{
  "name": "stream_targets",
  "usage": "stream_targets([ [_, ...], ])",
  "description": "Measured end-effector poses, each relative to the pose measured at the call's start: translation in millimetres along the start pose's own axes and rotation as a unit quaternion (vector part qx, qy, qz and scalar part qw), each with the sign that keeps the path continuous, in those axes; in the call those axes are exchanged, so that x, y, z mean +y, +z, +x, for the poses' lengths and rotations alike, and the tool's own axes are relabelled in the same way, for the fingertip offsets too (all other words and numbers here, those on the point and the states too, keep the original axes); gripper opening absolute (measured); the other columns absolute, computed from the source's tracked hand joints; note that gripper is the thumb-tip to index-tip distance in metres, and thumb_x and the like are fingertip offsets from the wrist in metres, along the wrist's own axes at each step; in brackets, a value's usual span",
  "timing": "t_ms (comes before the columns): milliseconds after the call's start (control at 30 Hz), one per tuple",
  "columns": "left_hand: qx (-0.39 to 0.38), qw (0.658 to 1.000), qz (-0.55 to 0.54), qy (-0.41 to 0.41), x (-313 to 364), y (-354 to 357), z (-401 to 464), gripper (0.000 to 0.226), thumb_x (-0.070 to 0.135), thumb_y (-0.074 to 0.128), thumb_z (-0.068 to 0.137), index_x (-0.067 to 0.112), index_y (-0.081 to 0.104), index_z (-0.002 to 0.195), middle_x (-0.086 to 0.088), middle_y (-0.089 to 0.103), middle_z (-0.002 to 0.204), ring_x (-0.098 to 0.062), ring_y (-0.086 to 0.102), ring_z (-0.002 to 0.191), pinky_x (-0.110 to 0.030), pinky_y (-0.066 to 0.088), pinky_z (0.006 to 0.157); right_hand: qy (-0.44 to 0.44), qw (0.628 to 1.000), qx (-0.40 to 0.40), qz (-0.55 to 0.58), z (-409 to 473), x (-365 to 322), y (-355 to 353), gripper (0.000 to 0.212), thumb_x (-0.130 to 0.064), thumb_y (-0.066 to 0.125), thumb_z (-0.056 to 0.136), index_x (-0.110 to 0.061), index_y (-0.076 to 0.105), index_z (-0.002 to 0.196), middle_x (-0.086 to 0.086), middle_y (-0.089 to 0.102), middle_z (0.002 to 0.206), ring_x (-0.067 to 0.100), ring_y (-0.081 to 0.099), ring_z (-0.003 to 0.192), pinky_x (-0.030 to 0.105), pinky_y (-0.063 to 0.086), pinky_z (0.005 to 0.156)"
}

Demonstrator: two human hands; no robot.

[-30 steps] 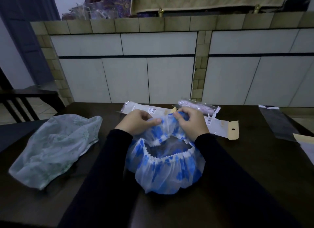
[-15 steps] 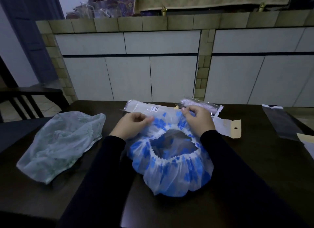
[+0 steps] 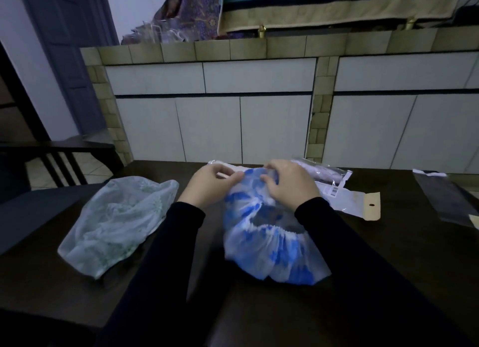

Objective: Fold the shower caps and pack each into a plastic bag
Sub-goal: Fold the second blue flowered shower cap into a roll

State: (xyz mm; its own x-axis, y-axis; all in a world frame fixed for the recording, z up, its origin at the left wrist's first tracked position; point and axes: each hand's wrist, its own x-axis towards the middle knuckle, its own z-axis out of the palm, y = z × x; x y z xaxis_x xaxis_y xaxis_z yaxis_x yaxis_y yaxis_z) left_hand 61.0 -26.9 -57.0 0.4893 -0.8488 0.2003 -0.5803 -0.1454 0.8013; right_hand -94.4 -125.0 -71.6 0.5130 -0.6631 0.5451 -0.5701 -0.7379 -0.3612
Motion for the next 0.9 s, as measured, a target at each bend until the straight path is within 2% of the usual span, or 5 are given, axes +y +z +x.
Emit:
stream_targets([
  [100, -0.054, 0.993, 0.019, -0.099, -7, -1, -4, 0.042, 0.058, 0.063, 0.082, 0.017, 0.068, 0.090, 0.004, 0.065, 0.073, -0.012, 0.058, 0.056, -0.021, 0.042, 0.052, 0.131, 0.991, 0.002, -0.015, -2, 5, -3, 0.010, -0.016, 0.049, 0.090, -0.007, 0.052, 0.088, 0.014, 0.059, 0.088, 0.034, 0.058, 0.091, 0.031, 0.032, 0.063],
  [267, -0.112, 0.985, 0.014, -0.129, -12, 12, -9, 0.031, 0.050, 0.070, 0.081, 0.019, 0.071, 0.078, 0.006, 0.067, 0.070, -0.010, 0.061, 0.066, -0.020, 0.046, 0.054, 0.222, 0.968, -0.116, -0.024, -6, 7, -10, 0.041, -0.013, 0.050, 0.086, -0.005, 0.048, 0.126, 0.016, 0.060, 0.114, 0.026, 0.053, 0.089, 0.028, 0.041, 0.070],
  [467, -0.001, 0.990, 0.134, 0.045, -10, 11, -2, 0.008, 0.032, 0.072, 0.081, 0.028, 0.065, 0.082, 0.009, 0.055, 0.070, -0.005, 0.049, 0.064, -0.018, 0.036, 0.059, 0.021, 0.987, -0.151, -0.056, 2, -5, -24, 0.061, -0.018, 0.053, 0.080, -0.029, 0.043, 0.139, 0.001, 0.043, 0.139, 0.023, 0.038, 0.129, 0.042, 0.032, 0.106],
  [633, 0.021, 0.994, 0.064, 0.091, -12, 15, -11, 0.016, 0.040, 0.069, 0.084, 0.026, 0.068, 0.091, 0.008, 0.060, 0.072, 0.002, 0.052, 0.063, -0.007, 0.038, 0.057, 0.041, 0.987, -0.154, 0.037, 8, -6, -4, 0.024, -0.031, 0.045, 0.096, -0.023, 0.063, 0.111, 0.001, 0.063, 0.116, 0.020, 0.056, 0.109, 0.036, 0.042, 0.095],
  [900, 0.014, 0.997, -0.029, -0.068, -51, 35, -18, 0.050, 0.063, 0.060, 0.081, 0.014, 0.063, 0.075, 0.007, 0.063, 0.071, -0.010, 0.059, 0.070, -0.025, 0.042, 0.064, 0.182, 0.974, 0.000, 0.133, -15, 24, 25, 0.018, -0.032, 0.047, 0.097, -0.025, 0.056, 0.083, -0.003, 0.062, 0.085, 0.019, 0.056, 0.084, 0.028, 0.038, 0.069],
])
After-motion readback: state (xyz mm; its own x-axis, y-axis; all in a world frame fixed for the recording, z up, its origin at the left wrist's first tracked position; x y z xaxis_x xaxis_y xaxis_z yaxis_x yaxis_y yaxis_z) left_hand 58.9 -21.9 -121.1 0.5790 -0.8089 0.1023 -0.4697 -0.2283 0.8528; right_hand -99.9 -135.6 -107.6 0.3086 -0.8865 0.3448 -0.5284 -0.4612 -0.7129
